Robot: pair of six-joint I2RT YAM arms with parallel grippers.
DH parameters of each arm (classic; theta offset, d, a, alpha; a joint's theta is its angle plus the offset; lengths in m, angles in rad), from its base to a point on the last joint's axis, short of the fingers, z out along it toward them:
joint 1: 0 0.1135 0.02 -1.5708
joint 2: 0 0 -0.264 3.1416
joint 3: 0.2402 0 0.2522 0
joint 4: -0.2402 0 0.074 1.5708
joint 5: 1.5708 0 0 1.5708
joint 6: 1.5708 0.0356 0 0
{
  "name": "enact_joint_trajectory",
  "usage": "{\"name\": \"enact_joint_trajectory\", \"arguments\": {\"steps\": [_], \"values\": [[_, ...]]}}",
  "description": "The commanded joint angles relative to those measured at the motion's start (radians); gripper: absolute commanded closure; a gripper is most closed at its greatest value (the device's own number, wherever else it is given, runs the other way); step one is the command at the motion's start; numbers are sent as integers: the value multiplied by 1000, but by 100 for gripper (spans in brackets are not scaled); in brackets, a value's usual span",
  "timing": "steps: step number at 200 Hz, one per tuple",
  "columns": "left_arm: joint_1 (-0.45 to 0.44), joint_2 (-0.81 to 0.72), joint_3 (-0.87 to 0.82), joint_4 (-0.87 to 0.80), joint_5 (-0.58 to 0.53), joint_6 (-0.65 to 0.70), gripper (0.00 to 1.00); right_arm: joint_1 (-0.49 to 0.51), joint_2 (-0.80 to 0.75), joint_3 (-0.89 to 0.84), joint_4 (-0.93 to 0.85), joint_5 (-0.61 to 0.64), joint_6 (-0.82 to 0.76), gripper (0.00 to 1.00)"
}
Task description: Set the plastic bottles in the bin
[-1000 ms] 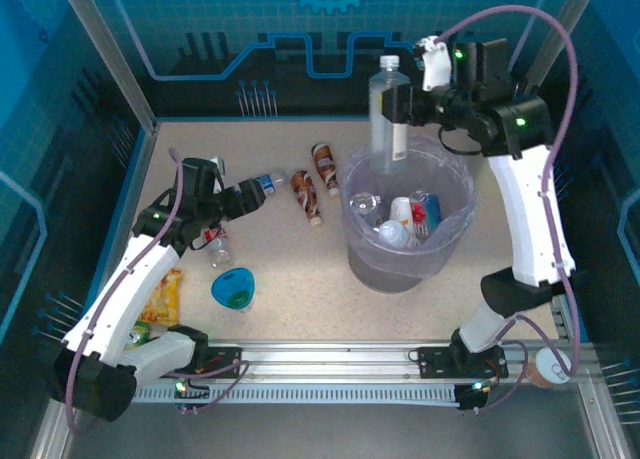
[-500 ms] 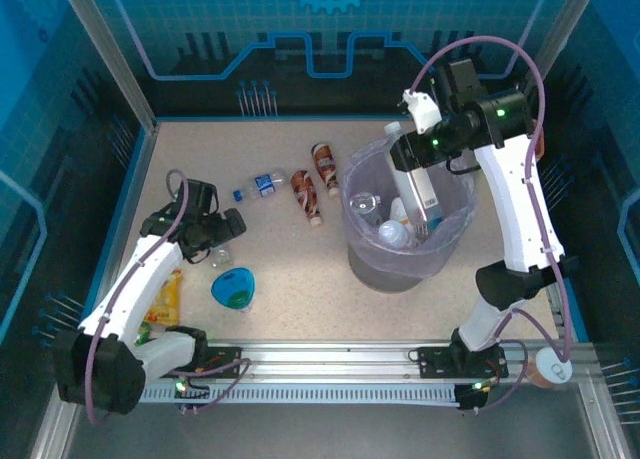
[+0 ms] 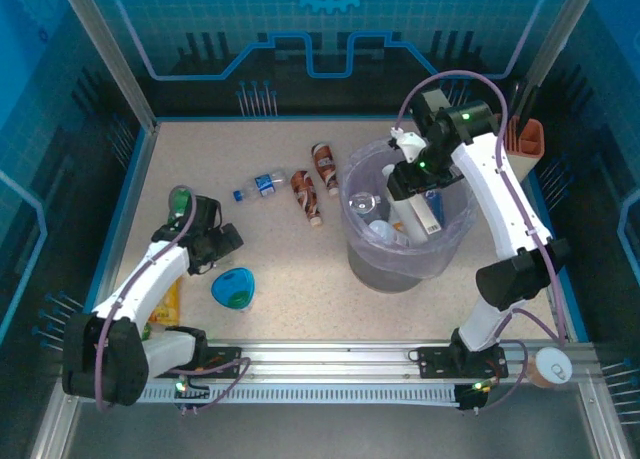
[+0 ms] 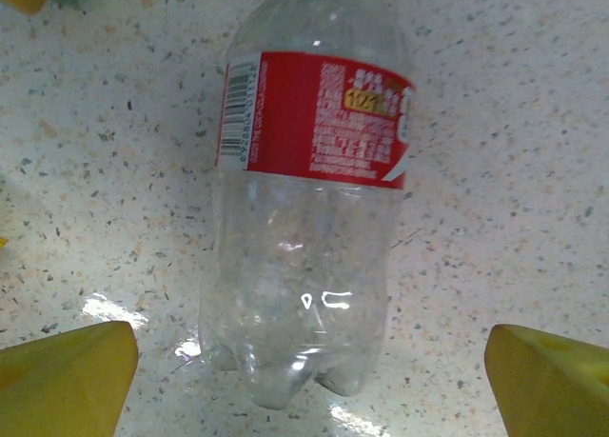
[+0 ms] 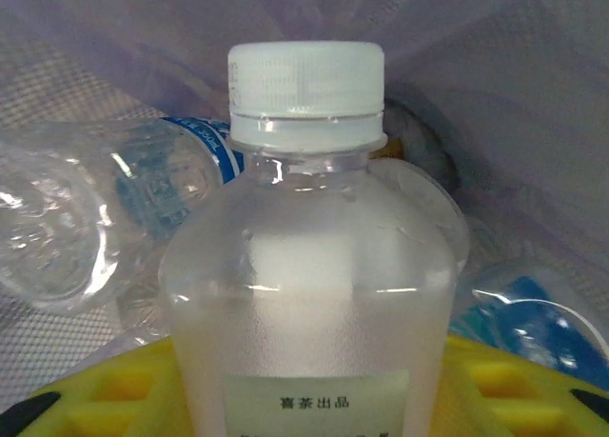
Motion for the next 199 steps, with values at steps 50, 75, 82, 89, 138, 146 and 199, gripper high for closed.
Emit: {"name": "enact_joint_trajectory", "arguments": {"steps": [50,75,82,89,138,146,199], "values": [[23,53,-48,99,-20,-23,7,10,-51,-42,126,-57,97,35],[25,71,-55,118,1,-30,9,-3,-85,6,115,-47,107,27],[26,75,-60,123,7,-33,10,-7,-96,15,119,-48,108,25],[25,80,-66,128,13,-38,10,-11,-110,21,125,-51,111,24],[25,82,-94,154,34,-51,23,-27,-205,-14,253,-87,161,19],[25,82,-94,153,34,-49,26,-27,-225,-36,291,-86,176,19],[25,75,-80,142,25,-27,45,-38,-296,-157,493,-184,281,19]]}}
